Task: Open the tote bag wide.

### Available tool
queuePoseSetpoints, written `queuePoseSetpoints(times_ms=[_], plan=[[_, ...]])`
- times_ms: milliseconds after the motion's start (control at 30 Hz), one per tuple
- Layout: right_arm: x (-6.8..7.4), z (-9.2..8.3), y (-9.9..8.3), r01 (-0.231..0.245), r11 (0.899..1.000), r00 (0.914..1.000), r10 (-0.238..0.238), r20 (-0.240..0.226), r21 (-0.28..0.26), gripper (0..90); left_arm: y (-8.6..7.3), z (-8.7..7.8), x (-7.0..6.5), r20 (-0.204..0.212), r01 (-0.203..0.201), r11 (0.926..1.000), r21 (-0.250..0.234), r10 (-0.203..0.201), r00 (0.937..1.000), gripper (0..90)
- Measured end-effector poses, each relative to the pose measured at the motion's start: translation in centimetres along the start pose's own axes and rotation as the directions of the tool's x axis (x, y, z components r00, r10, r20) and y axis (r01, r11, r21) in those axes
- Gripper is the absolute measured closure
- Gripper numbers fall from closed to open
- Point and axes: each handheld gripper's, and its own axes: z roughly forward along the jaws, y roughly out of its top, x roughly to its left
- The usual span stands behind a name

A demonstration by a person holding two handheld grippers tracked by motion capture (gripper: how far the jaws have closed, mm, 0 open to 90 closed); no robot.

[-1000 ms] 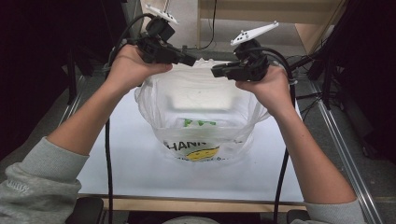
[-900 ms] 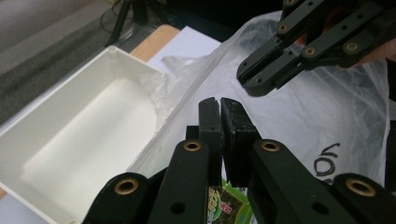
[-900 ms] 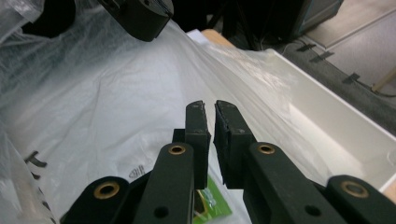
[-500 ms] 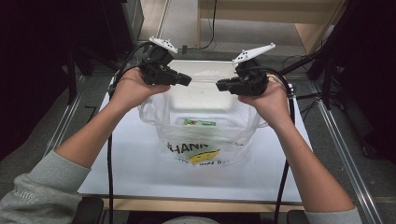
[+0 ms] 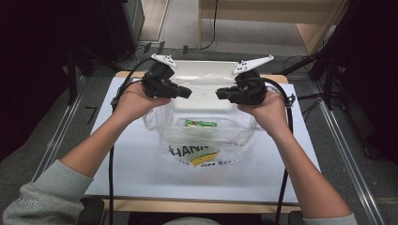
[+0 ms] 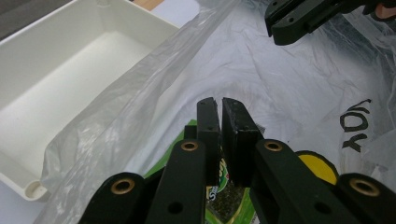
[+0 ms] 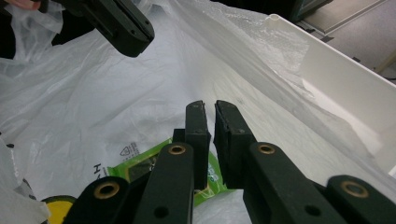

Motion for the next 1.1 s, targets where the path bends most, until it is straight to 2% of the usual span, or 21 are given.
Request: queuePoseSetpoints(times_ms=[233,333,533,733,867,1100], plan=[[0.2,0.3,-1.2,0.000,1.000,0.9999,0.000,-0.015,-0.018,85.3,-1.5,0.6,0.3,-0.002,0.020,0.9996,-0.018,-0.020,0.9998,86.4],[0.4,0.6,-1.8,-0.009,0.999,0.9996,0.008,-0.029,-0.037,86.2,-2.1,1.0,0.3,0.000,0.025,0.9997,-0.010,-0.025,0.9997,86.3],[0.6,1.3,-2.2,-0.016,1.000,0.9993,0.015,-0.035,-0.025,86.3,-3.0,2.0,0.2,0.003,0.027,0.9996,0.001,-0.027,0.9996,86.3],[0.7,1.5,-3.3,-0.032,0.999,0.9992,0.032,-0.025,-0.017,86.2,-4.1,2.5,0.4,-0.004,0.045,0.9989,0.014,-0.045,0.9990,85.9],[0.6,1.6,-3.9,-0.040,0.999,0.9990,0.039,-0.021,-0.013,86.2,-4.9,2.7,0.4,-0.020,0.041,0.9983,0.042,-0.040,0.9990,85.5],[0.6,1.6,-5.2,-0.055,0.998,0.9985,0.055,-0.006,-0.013,86.1,-6.3,2.7,0.3,-0.033,0.044,0.9974,0.058,-0.042,0.9985,85.1]])
